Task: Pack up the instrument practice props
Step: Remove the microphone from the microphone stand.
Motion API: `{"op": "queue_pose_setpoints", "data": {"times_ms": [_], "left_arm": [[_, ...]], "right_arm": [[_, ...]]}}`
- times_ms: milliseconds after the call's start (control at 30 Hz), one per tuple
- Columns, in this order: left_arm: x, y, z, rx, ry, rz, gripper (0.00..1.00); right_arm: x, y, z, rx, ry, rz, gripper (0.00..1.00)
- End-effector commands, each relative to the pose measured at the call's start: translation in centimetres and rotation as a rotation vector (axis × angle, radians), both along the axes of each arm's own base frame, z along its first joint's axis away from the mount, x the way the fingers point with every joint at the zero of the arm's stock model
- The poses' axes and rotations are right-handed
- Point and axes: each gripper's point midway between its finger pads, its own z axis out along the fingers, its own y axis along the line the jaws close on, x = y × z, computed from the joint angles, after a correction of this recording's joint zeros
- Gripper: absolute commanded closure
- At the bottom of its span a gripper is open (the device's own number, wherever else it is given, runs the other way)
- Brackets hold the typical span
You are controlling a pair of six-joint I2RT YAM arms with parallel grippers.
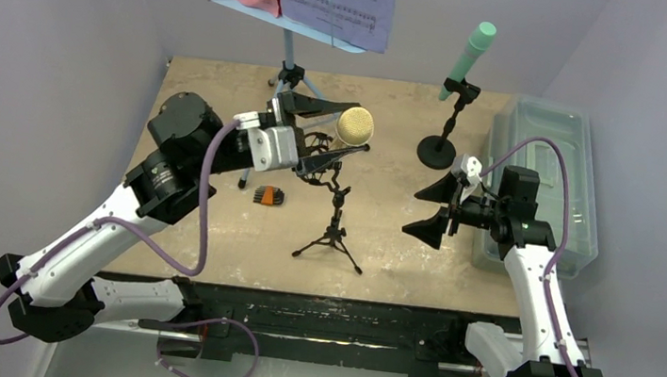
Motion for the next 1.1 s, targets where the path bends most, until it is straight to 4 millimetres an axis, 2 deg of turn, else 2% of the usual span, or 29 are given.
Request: {"op": "queue_pose_setpoints", "data": {"times_ms": [0, 167, 333, 400, 500, 633, 767, 1067], "left_arm": [[-3.5, 2.4, 6.5, -0.181, -0.072, -0.079, 1.00], [-3.9, 3.1, 7.6, -0.242, -0.003, -0.090, 1.00], [-2.8, 4.2, 9.3, -0.325, 0.227, -0.041, 1.00], [-1.6, 4.6, 9.0, -0.328, 0.319, 0.028, 1.00], [1.5, 6.8, 8.8, -0.381, 0.403, 0.234, 1.00], [4.5, 9.3, 7.7, -0.388, 0.394, 0.465, 1.00], [7.5, 11.7, 5.5, -0.342, 0.376, 0.707, 1.00], [8.4, 16.3, 3.2, -0.326, 0.347, 0.950, 1.00]], "right_arm": [[0.1, 0.2, 1.3, 0.003, -0.048, 0.017, 0.01], [0.2, 0.2, 1.3, -0.001, -0.050, 0.013, 0.01], [0.2, 0.1, 1.3, -0.004, -0.050, 0.011, 0.01], [0.2, 0.1, 1.3, -0.004, -0.050, 0.011, 0.01], [0.2, 0.1, 1.2, -0.006, -0.050, 0.011, 0.01], [0.3, 0.1, 1.2, -0.008, -0.049, 0.008, 0.01], [0.3, 0.1, 1.1, -0.012, -0.048, 0.005, 0.01], [0.5, -0.1, 0.9, -0.021, -0.048, -0.003, 0.01]]}}
